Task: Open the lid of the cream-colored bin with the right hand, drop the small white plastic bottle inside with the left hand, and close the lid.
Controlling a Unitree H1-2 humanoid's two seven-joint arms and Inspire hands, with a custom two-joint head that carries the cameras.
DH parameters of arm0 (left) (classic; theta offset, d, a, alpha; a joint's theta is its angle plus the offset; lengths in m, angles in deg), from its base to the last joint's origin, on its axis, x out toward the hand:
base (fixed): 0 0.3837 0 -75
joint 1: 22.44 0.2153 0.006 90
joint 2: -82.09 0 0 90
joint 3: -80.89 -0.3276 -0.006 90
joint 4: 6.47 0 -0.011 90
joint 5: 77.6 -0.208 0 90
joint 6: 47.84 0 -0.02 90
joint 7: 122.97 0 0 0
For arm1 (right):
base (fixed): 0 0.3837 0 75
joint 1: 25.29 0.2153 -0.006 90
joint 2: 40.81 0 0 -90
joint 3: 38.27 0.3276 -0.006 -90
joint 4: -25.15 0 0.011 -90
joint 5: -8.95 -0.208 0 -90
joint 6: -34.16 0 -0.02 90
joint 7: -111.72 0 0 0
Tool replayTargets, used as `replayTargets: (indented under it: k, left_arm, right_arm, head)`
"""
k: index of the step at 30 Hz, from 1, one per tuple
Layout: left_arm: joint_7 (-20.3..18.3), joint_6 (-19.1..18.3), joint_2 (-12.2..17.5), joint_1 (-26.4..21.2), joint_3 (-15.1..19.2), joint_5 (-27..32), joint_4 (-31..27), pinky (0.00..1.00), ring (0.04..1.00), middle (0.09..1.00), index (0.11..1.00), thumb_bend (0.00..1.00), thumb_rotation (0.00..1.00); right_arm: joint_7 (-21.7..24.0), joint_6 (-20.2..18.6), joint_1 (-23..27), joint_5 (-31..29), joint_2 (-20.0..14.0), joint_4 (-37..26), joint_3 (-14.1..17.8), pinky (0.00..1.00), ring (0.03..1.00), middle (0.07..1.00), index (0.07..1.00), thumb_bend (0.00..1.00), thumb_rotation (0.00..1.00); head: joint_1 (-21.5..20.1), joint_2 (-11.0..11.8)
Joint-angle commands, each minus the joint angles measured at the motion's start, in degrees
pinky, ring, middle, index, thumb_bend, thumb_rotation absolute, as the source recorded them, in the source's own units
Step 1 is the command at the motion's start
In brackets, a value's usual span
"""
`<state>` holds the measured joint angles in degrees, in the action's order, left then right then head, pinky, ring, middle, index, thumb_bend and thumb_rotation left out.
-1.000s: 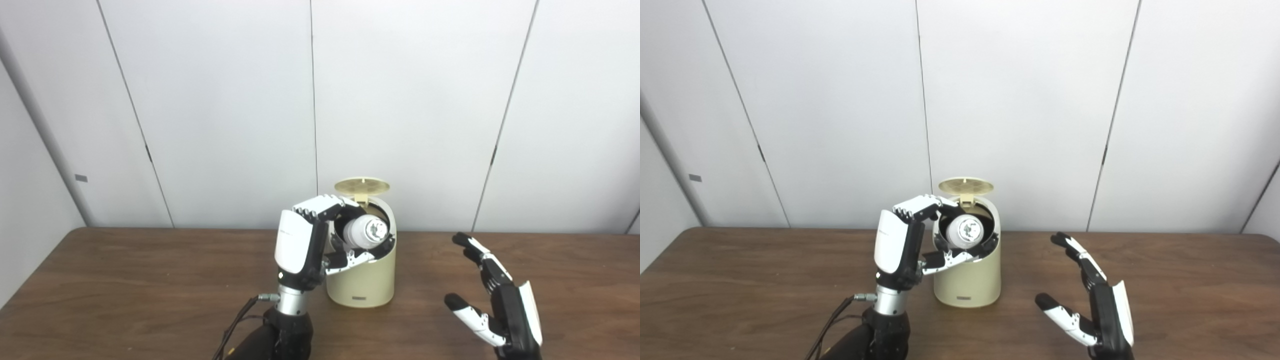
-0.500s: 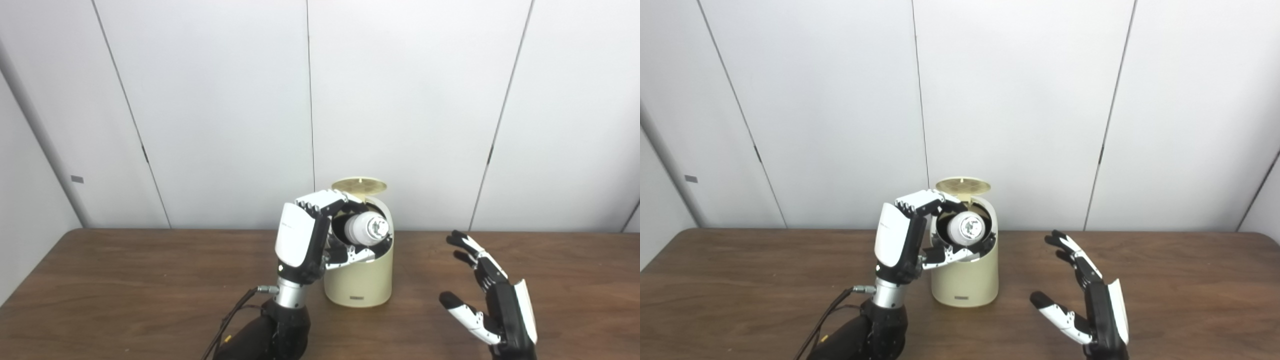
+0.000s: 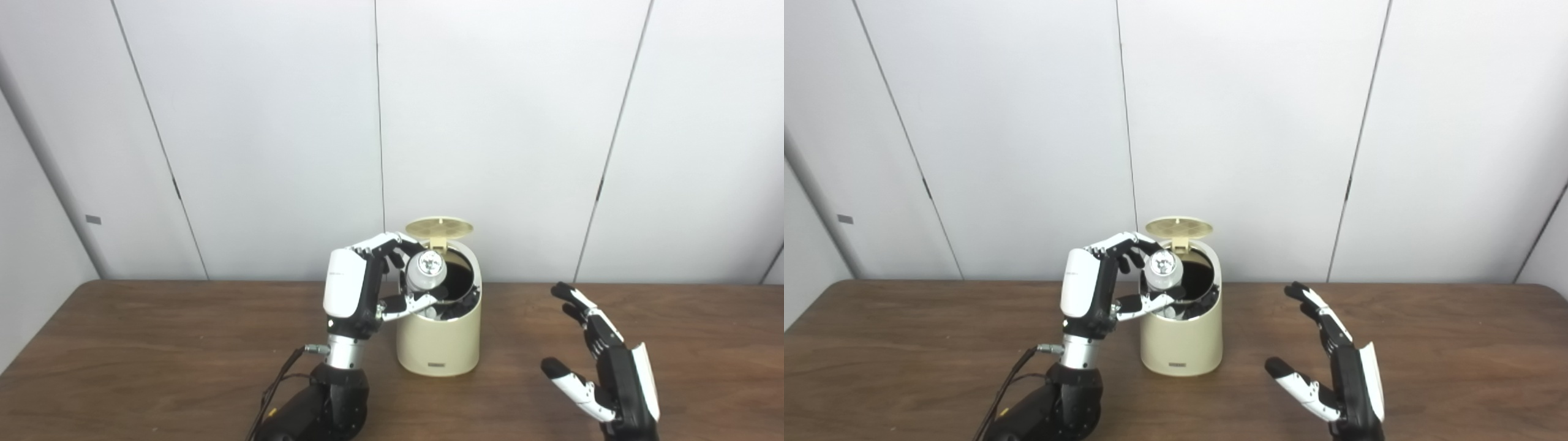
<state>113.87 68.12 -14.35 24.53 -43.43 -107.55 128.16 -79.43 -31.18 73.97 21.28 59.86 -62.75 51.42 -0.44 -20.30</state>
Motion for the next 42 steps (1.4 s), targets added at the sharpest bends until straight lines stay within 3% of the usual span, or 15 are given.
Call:
replayTargets:
  k: [1,10,14,17,18,19,20,21,22,23,25,27,35,37,42]
  left_arm:
    - [-0.58,0.96,0.10,-2.43,0.82,0.76,-1.44,0.24,0.420,0.512,0.472,0.50,0.00]
    - [-1.93,0.96,-0.20,-2.19,1.68,0.30,-0.63,0.21,0.443,0.486,0.483,0.51,0.00]
    - [-3.23,0.96,0.33,-2.01,0.84,0.80,-0.75,0.35,0.421,0.534,0.495,0.50,0.00]
    - [-3.24,0.96,0.61,-1.99,-0.22,2.00,-0.99,0.34,0.409,0.531,0.522,0.50,0.00]
    - [-3.50,0.96,0.65,-1.96,-0.44,2.47,-1.11,0.35,0.438,0.564,0.571,0.72,0.03]
    - [-3.85,0.96,0.70,-1.90,-0.59,2.89,-1.31,0.35,0.451,0.584,0.604,0.83,0.06]
    - [-4.37,0.96,0.80,-1.82,-0.73,3.38,-1.68,0.36,0.469,0.599,0.629,0.91,0.10]
    - [-4.81,0.96,0.93,-1.74,-0.91,3.85,-2.10,0.41,0.518,0.619,0.643,0.95,0.13]
    - [-5.17,0.96,1.02,-1.65,-0.98,4.11,-2.44,0.45,0.555,0.633,0.654,0.97,0.15]
    - [-5.34,0.96,1.12,-1.58,-1.07,4.22,-2.73,0.48,0.588,0.648,0.664,0.98,0.18]
    - [-5.59,0.96,1.17,-1.44,-1.02,4.25,-3.13,0.53,0.631,0.672,0.683,0.99,0.24]
    - [-5.88,0.96,1.19,-1.32,-1.02,4.44,-3.43,0.55,0.660,0.701,0.710,0.99,0.28]
    - [-7.37,0.96,1.21,-1.28,-1.27,5.70,-4.06,0.60,0.707,0.749,0.762,1.00,0.28]
    - [-7.56,0.96,1.17,-1.27,-1.20,5.80,-4.07,0.60,0.706,0.750,0.764,1.00,0.28]
    - [-7.19,0.96,1.08,-1.10,-1.02,5.14,-4.20,0.58,0.694,0.740,0.752,1.00,0.27]
  right_arm:
    - [-0.26,2.15,1.27,0.38,0.07,-1.84,0.08,0.86,0.901,0.857,0.775,0.70,0.67]
    - [-0.34,2.14,1.30,0.64,0.20,-1.59,0.15,0.88,0.907,0.860,0.787,0.69,0.66]
    - [0.21,1.89,1.28,0.26,0.38,-2.05,0.15,0.86,0.905,0.858,0.787,0.73,0.68]
    - [0.32,1.80,1.25,0.27,0.39,-2.18,0.19,0.83,0.898,0.860,0.789,0.74,0.69]
    - [0.36,1.86,1.25,0.20,0.35,-2.12,0.19,0.84,0.901,0.863,0.793,0.73,0.68]
    - [0.36,1.93,1.26,0.15,0.32,-2.06,0.19,0.85,0.904,0.866,0.797,0.73,0.68]
    - [0.37,1.87,1.26,0.12,0.38,-2.03,0.23,0.84,0.902,0.866,0.798,0.74,0.68]
    - [0.41,1.74,1.27,0.14,0.45,-2.04,0.26,0.75,0.878,0.863,0.796,0.75,0.68]
    - [0.43,1.60,1.28,0.36,0.47,-2.07,0.26,0.72,0.872,0.861,0.793,0.76,0.68]
    - [0.54,1.43,1.30,0.40,0.48,-2.09,0.25,0.74,0.877,0.861,0.798,0.76,0.69]
    - [0.53,1.31,1.36,0.85,0.42,-2.03,0.32,0.81,0.900,0.866,0.811,0.77,0.70]
    - [0.70,1.40,1.42,0.59,0.37,-1.79,0.36,0.75,0.877,0.866,0.818,0.78,0.70]
    - [0.83,-0.12,1.28,1.58,0.53,-2.58,0.47,0.81,0.905,0.871,0.813,0.81,0.72]
    - [0.65,-0.42,1.25,2.23,0.60,-2.78,0.55,0.77,0.901,0.870,0.816,0.81,0.73]
    - [0.63,-0.64,1.13,2.56,0.64,-3.03,0.69,0.78,0.890,0.867,0.815,0.82,0.74]
  head:
    - [-0.12,-0.08]
    - [-0.16,-0.29]
    - [-0.29,-0.41]
    - [-0.36,-0.48]
    - [-0.36,-0.48]
    - [-0.37,-0.50]
    - [-0.47,-0.52]
    - [-0.59,-0.56]
    - [-0.70,-0.55]
    - [-0.80,-0.57]
    - [-0.84,-0.63]
    - [-0.82,-0.65]
    - [-0.90,-0.54]
    - [-0.84,-0.48]
    - [-0.79,-0.47]
